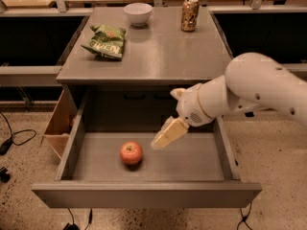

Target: Pick apple from top drawer and place on counter

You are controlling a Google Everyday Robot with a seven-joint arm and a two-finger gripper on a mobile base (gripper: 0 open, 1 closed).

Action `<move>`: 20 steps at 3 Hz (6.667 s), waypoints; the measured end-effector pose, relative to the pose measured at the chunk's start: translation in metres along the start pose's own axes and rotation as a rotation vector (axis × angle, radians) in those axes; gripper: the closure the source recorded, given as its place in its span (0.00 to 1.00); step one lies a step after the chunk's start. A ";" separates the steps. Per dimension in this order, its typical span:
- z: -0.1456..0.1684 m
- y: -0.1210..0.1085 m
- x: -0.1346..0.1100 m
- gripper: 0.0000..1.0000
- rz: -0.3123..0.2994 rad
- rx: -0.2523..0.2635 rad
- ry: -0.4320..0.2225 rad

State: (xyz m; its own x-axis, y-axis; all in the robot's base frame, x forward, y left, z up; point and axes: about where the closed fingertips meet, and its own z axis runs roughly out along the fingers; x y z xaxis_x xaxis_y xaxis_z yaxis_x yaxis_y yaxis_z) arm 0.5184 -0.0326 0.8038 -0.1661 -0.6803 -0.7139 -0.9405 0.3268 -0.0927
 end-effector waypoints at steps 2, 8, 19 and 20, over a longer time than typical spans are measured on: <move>0.125 0.040 0.017 0.00 0.048 -0.094 -0.073; 0.042 -0.053 -0.096 1.00 -0.058 0.104 -0.008; 0.040 -0.233 -0.090 0.09 0.254 0.196 -0.120; 0.013 -0.243 -0.098 0.00 0.257 0.215 -0.150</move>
Offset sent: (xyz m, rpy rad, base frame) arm 0.0025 0.1239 -0.1573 0.1476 0.0915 0.0400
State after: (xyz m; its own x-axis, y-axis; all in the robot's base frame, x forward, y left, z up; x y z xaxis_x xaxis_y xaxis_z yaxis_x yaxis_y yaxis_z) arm 0.7675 -0.0366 0.8873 -0.3284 -0.4596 -0.8252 -0.7876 0.6155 -0.0294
